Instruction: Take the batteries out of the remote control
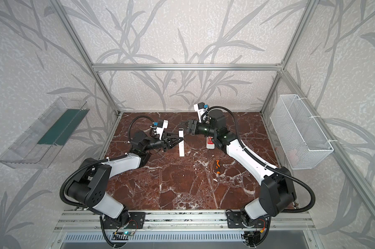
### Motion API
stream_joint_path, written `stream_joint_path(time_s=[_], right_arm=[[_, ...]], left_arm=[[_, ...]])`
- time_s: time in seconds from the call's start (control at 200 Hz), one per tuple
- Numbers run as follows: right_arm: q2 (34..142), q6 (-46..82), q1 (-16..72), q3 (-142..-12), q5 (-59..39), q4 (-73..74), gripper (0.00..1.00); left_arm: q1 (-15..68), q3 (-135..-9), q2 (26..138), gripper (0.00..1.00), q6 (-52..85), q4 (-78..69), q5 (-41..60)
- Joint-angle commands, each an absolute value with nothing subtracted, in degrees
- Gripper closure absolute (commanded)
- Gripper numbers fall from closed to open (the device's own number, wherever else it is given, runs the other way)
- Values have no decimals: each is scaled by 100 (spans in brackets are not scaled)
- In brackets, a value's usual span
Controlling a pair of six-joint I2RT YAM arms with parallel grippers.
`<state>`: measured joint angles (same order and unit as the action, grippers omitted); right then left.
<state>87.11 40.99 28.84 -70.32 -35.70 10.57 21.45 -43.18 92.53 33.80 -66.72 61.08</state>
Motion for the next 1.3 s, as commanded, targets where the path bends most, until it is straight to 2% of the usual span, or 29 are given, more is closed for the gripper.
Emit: stream_joint_path(time_s=[0.0,0.065,0.465,0.68,0.805,0.94,1.295], right_arm=[[8899,4465,2844,-7103,-3875,1545,49],[8979,4491,2839,-7094,-3894,1569,51],[9342,4745,2832,-6908,-4071,1885,64],[9300,5352,2583,-6686,-4191,2556,63],[9190,5259,2515,-6829,-4175,2367,54],[9207,5192,2507,-6990,-4219,2185,51],[9418,5493,2518,-6947,-4438,2505,64]], left_arm=[[2071,-4602,9519,100,3769,-7589,6296],[2016,-4717,9778,100,4186,-8097,6294],[1991,-5290,10227,100,4464,-8112,6478],[1986,-5299,10351,100,4430,-8112,6513],[1995,-5230,10329,100,4396,-8112,6504],[2002,-5126,10263,100,4325,-8112,6495],[2005,-5198,10229,100,4382,-8112,6529]])
